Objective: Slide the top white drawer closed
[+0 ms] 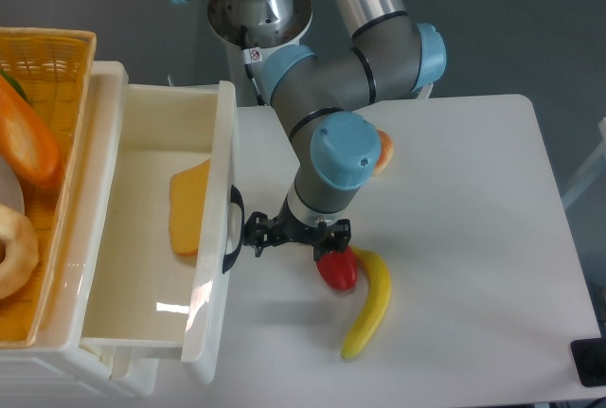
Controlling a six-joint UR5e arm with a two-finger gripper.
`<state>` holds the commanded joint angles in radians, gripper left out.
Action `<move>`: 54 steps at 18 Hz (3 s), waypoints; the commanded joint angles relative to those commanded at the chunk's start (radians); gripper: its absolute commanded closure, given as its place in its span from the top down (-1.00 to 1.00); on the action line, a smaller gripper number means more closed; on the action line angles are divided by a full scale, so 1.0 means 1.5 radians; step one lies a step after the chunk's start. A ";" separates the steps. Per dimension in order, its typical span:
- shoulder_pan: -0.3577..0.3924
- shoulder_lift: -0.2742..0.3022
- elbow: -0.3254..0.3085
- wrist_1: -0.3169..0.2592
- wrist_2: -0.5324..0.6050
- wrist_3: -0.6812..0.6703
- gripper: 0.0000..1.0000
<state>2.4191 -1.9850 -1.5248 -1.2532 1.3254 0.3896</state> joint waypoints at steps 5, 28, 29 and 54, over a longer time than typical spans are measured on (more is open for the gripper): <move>-0.011 0.004 0.000 -0.003 -0.001 0.001 1.00; -0.099 0.019 -0.005 -0.001 -0.001 0.007 1.00; -0.103 0.020 -0.004 0.000 -0.001 0.007 1.00; -0.108 0.021 -0.005 0.001 -0.001 0.007 1.00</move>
<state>2.2565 -1.9528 -1.5324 -1.2517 1.3238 0.4003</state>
